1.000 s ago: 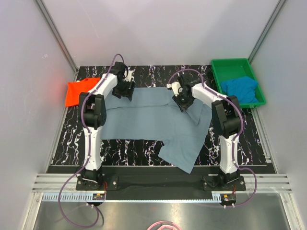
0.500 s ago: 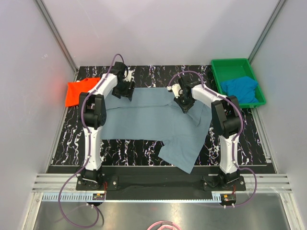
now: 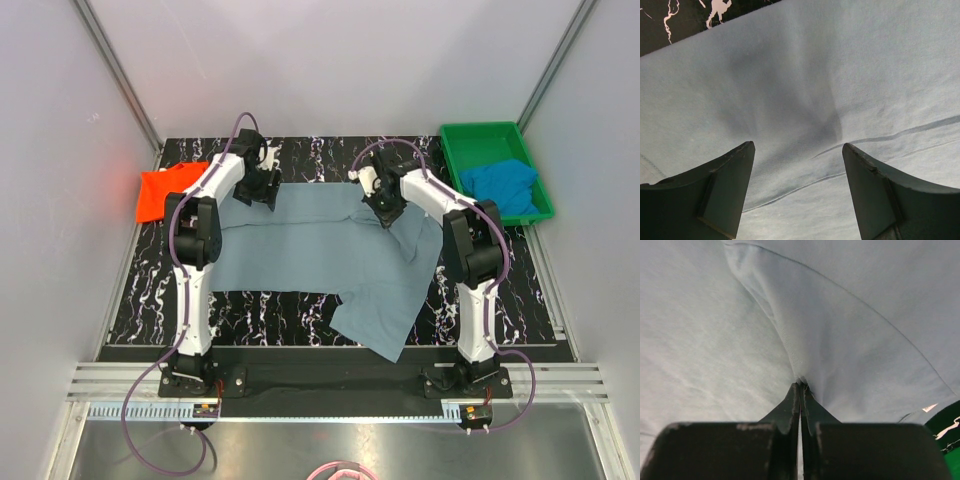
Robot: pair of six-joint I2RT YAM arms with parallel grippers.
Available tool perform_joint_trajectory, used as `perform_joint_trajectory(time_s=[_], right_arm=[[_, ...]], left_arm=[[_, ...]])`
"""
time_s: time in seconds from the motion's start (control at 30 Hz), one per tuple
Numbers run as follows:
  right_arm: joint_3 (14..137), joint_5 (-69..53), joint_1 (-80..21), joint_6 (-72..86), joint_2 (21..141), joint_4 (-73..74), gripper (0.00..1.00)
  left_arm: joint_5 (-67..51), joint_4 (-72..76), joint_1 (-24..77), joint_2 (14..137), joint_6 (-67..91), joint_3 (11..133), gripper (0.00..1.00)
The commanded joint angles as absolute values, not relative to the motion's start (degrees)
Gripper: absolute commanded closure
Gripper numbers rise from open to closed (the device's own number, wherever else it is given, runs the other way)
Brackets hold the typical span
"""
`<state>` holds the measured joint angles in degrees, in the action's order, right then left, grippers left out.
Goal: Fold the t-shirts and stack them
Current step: Fold the tshirt
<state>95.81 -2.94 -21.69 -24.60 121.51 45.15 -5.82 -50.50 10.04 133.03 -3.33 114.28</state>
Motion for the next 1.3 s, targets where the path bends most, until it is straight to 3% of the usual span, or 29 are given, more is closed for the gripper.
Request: perform_joint_trajectory(time_s=[0.0, 0.47, 0.7, 0.73, 0.8, 0.9, 1.1, 1.27], right_arm=[[100.5, -6.1, -22.0, -22.0, 116.2, 49.2, 1.00], [103.9, -31.4, -23.6, -20.0, 113.1, 59.3, 0.99], [105.7, -37.4, -25.9, -20.2, 116.1, 61.2, 0.96], [106.0, -37.3, -26.4, -20.7, 116.8, 62.0, 0.93], [105.5, -36.2, -26.7, -20.2, 118.0, 61.7, 0.69], [104.2, -35.2, -26.6, -19.8, 118.0, 61.3, 0.47], [97.9, -29.2, -25.1, -18.7, 112.5, 58.4, 0.45], [97.3, -29.4, -13.3, -11.2, 110.7, 53.6, 0.46]], left_arm=[[-5.4, -49.4, 9.7, 131.7, -2.8, 116.3, 0.23], [-5.2, -49.5, 10.0, 131.2, -2.9, 116.3, 0.23], [-5.3, -49.5, 10.0, 130.9, -3.1, 115.9, 0.23], [-5.3, -49.5, 10.1, 130.8, -3.1, 115.8, 0.23], [-5.2, -49.4, 10.1, 130.5, -3.0, 115.7, 0.23], [-4.8, -49.4, 10.1, 130.3, -3.5, 115.4, 0.22], [-4.5, -49.4, 9.9, 130.4, -4.0, 115.7, 0.22], [-3.9, -49.4, 9.8, 130.8, -4.7, 116.7, 0.22]])
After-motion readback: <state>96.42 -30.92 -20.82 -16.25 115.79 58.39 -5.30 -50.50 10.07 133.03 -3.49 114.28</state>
